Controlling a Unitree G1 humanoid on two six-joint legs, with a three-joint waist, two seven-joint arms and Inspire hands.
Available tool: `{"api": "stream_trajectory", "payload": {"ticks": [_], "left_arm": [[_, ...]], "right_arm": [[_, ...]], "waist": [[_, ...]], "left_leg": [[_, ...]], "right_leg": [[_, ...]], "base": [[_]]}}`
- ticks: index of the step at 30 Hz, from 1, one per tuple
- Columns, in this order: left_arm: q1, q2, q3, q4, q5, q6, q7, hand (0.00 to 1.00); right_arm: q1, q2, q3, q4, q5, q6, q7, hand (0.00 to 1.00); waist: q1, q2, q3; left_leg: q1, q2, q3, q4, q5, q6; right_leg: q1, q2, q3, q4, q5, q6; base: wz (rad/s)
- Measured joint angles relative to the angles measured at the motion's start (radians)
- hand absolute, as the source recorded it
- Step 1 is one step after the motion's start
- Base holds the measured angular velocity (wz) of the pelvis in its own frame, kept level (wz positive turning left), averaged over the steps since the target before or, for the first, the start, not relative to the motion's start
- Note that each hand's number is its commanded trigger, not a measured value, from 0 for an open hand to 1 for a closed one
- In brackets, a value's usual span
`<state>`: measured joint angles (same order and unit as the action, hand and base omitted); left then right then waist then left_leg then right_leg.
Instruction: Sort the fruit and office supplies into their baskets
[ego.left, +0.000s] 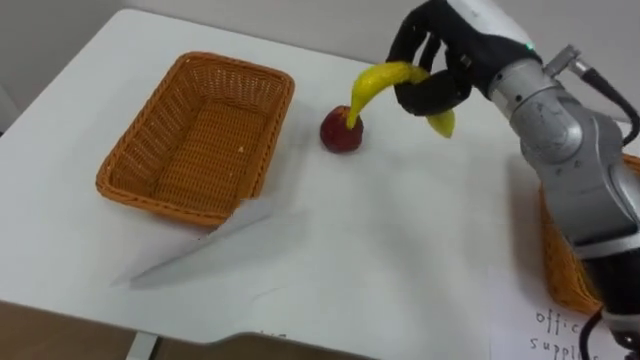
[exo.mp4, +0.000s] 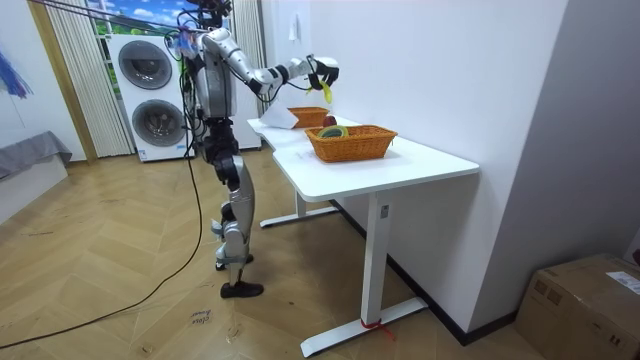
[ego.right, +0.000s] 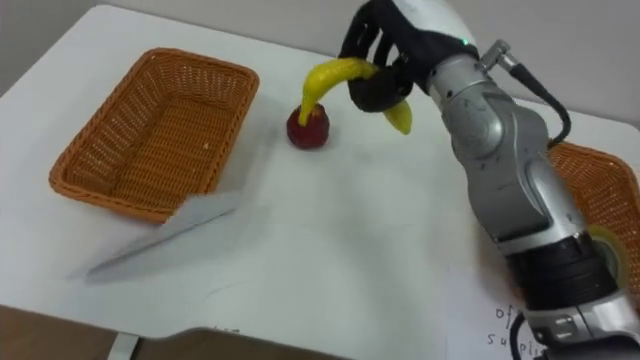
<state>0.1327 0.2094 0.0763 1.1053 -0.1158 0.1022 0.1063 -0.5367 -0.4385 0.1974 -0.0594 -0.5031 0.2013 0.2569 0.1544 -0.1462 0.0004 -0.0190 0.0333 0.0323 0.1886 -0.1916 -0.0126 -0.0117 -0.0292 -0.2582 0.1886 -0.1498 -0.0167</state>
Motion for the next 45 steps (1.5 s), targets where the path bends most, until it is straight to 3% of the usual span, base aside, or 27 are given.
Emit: {"api": "stream_trajectory", "payload": {"ticks": [3, 5, 12, 17, 19, 23, 29, 37, 45], "left_arm": [[0.013, 0.0, 0.0, -0.012, 0.0, 0.0, 0.003, 0.0], [0.013, 0.0, 0.0, -0.007, 0.0, 0.0, 0.016, 0.0], [0.012, -0.003, -0.003, 0.011, 0.0, 0.001, 0.008, 0.0], [0.015, -0.002, -0.003, 0.015, 0.001, 0.004, -0.001, 0.0], [0.011, -0.001, -0.003, 0.013, -0.002, 0.008, 0.005, 0.0], [0.009, 0.0, -0.003, 0.014, -0.001, 0.008, 0.023, 0.0], [0.012, 0.004, -0.004, 0.017, 0.0, 0.024, 0.021, 0.0], [0.017, 0.005, -0.006, 0.05, 0.001, 0.03, 0.015, 0.0], [0.011, 0.007, -0.025, 0.063, 0.001, 0.034, 0.024, 0.0]], "right_arm": [[0.0, 0.0, -0.001, -0.046, 0.005, 0.009, 0.021, 1.0], [0.0, 0.0, -0.002, -0.074, 0.004, 0.019, 0.032, 1.0], [-0.018, 0.005, 0.018, -0.105, -0.009, 0.034, 0.061, 1.0], [-0.032, 0.04, 0.062, -0.105, -0.051, 0.065, 0.085, 1.0], [-0.032, 0.079, 0.066, -0.104, -0.025, 0.086, 0.086, 1.0], [-0.039, 0.104, 0.078, -0.104, 0.017, 0.088, 0.087, 1.0], [-0.107, 0.132, 0.179, -0.022, 0.018, 0.096, 0.085, 1.0], [-0.11, 0.143, 0.249, -0.007, -0.014, 0.094, 0.091, 1.0], [-0.112, 0.212, 0.272, 0.074, -0.017, 0.094, 0.091, 1.0]], "waist": [[0.006, 0.01, 0.0044], [0.011, 0.002, -0.0027], [0.031, -0.001, -0.0031], [0.058, -0.012, 0.0008], [0.08, -0.017, 0.0087], [0.122, -0.034, 0.0134], [0.151, -0.035, 0.0139], [0.184, -0.046, 0.0189], [0.209, -0.053, 0.023]], "left_leg": [[0.025, 0.0, 0.002, -0.009, 0.002, 0.0], [0.03, 0.0, 0.0, -0.02, 0.003, 0.0], [0.034, -0.002, -0.002, -0.02, 0.006, 0.001], [0.032, -0.002, -0.008, -0.022, 0.006, 0.001], [0.031, -0.002, -0.009, -0.022, 0.006, 0.001], [0.027, -0.003, -0.017, -0.026, 0.006, 0.001], [0.029, -0.004, -0.037, -0.027, 0.006, 0.001], [0.025, -0.008, -0.057, -0.023, 0.006, 0.001], [0.026, -0.01, -0.064, -0.022, 0.006, 0.001]], "right_leg": [[0.018, 0.001, 0.005, -0.001, 0.0, 0.0], [0.02, 0.001, 0.006, -0.001, 0.0, 0.0], [0.021, -0.001, 0.0, -0.001, 0.0, 0.001], [0.021, 0.0, -0.006, -0.003, -0.001, 0.001], [0.02, 0.0, -0.01, -0.003, -0.001, 0.001], [0.019, -0.001, -0.018, -0.003, -0.001, 0.001], [0.03, -0.002, -0.038, -0.006, -0.003, 0.005], [0.035, -0.005, -0.05, -0.006, -0.006, 0.011], [0.047, -0.004, -0.057, -0.021, -0.007, 0.011]], "base": [[-0.03], [0.0], [0.0], [0.02], [0.04], [0.06], [0.11], [0.08], [0.01]]}}
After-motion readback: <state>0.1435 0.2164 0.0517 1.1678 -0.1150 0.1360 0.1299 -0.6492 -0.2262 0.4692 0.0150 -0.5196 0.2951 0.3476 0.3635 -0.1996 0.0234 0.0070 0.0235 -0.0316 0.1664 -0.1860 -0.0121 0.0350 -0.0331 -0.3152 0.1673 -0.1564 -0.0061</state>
